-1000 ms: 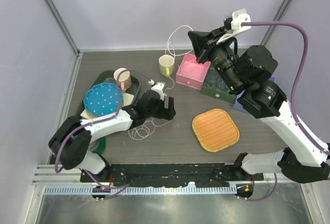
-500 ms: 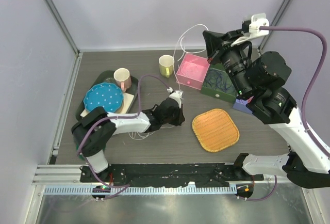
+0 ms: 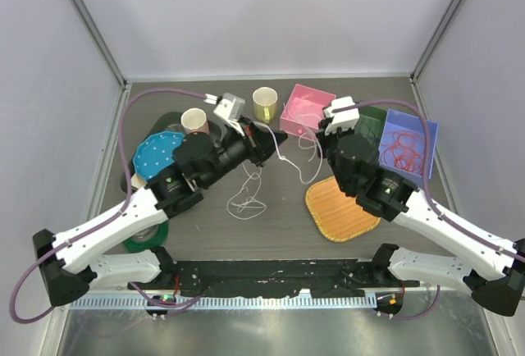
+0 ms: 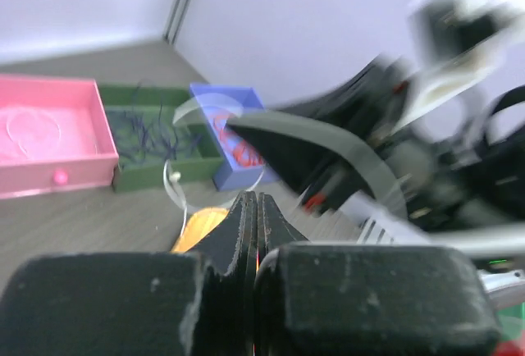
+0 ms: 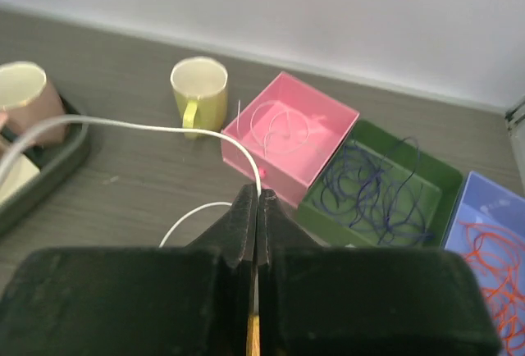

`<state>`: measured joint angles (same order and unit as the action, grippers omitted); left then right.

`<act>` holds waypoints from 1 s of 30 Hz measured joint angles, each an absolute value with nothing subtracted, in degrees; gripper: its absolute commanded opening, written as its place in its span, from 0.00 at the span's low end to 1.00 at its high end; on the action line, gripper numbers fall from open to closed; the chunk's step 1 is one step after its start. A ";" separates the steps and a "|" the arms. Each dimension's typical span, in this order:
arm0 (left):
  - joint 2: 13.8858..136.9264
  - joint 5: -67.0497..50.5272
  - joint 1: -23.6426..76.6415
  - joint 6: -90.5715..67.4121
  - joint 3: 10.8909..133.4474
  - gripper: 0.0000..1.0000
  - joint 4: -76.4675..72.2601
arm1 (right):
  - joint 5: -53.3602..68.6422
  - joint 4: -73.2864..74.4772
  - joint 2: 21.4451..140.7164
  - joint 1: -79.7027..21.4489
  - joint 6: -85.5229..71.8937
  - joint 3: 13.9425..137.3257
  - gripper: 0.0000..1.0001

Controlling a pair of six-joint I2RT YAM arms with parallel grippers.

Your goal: Untangle the cables

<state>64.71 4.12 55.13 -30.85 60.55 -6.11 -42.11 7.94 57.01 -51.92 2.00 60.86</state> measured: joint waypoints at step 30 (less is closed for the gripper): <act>55.24 27.55 55.13 -49.30 32.01 0.00 26.61 | -16.71 5.52 64.51 -51.90 -10.55 45.65 0.01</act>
<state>55.24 27.55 55.13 -49.30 32.01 26.61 -16.71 5.52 64.51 -51.90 -10.55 45.65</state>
